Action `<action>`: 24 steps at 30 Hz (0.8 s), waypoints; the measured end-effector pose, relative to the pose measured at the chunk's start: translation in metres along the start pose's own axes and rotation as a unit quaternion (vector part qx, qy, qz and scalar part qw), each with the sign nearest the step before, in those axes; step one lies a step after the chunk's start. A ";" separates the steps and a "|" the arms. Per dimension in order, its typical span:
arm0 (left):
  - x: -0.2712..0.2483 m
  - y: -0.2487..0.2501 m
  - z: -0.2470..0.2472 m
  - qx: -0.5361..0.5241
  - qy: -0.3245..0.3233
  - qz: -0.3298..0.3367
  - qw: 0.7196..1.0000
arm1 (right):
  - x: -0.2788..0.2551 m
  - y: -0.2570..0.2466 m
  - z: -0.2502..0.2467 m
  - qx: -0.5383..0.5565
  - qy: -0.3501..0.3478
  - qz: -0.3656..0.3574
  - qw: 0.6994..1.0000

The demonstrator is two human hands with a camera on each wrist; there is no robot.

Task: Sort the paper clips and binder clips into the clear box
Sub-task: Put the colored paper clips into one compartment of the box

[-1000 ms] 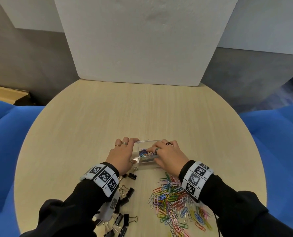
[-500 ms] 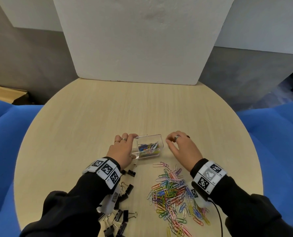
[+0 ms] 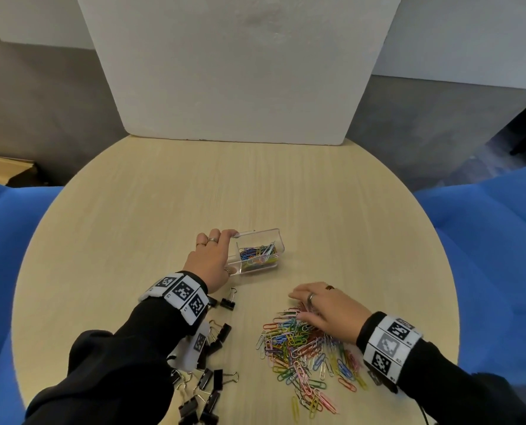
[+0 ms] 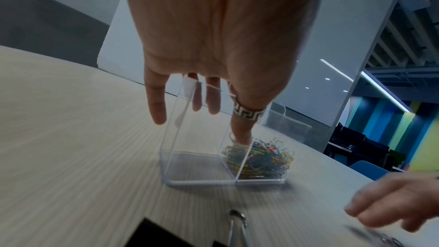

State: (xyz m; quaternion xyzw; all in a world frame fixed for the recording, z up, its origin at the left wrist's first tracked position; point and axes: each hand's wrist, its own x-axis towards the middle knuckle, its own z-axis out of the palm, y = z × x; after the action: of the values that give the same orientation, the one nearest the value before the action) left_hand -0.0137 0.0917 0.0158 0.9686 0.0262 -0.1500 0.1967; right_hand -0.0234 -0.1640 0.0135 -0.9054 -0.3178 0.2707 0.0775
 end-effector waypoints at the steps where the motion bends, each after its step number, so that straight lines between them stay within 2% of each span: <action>1: 0.000 0.000 0.000 -0.001 -0.001 0.000 1.000 | 0.002 -0.001 -0.001 -0.004 -0.004 0.003 1.000; 5: 0.000 -0.002 0.000 -0.008 -0.002 -0.002 1.000 | 0.001 -0.007 0.009 -0.018 -0.073 0.015 0.997; 10: 0.001 -0.002 0.001 -0.007 0.003 0.000 1.000 | -0.005 -0.003 0.021 0.050 -0.030 0.035 0.998; 14: 0.001 -0.002 0.001 -0.007 0.003 0.001 1.000 | -0.002 -0.002 0.021 0.083 -0.023 0.055 0.995; 19: 0.000 -0.001 -0.001 -0.005 0.002 0.003 1.000 | 0.002 0.002 0.016 0.090 0.003 0.088 0.992; 24: -0.002 -0.001 0.000 -0.003 0.001 0.006 1.000 | 0.001 0.010 0.004 0.156 0.050 0.117 0.980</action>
State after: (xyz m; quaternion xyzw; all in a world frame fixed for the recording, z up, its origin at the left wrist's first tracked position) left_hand -0.0152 0.0930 0.0162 0.9683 0.0209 -0.1478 0.2002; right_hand -0.0194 -0.1708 0.0070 -0.9255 -0.1592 0.2787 0.2009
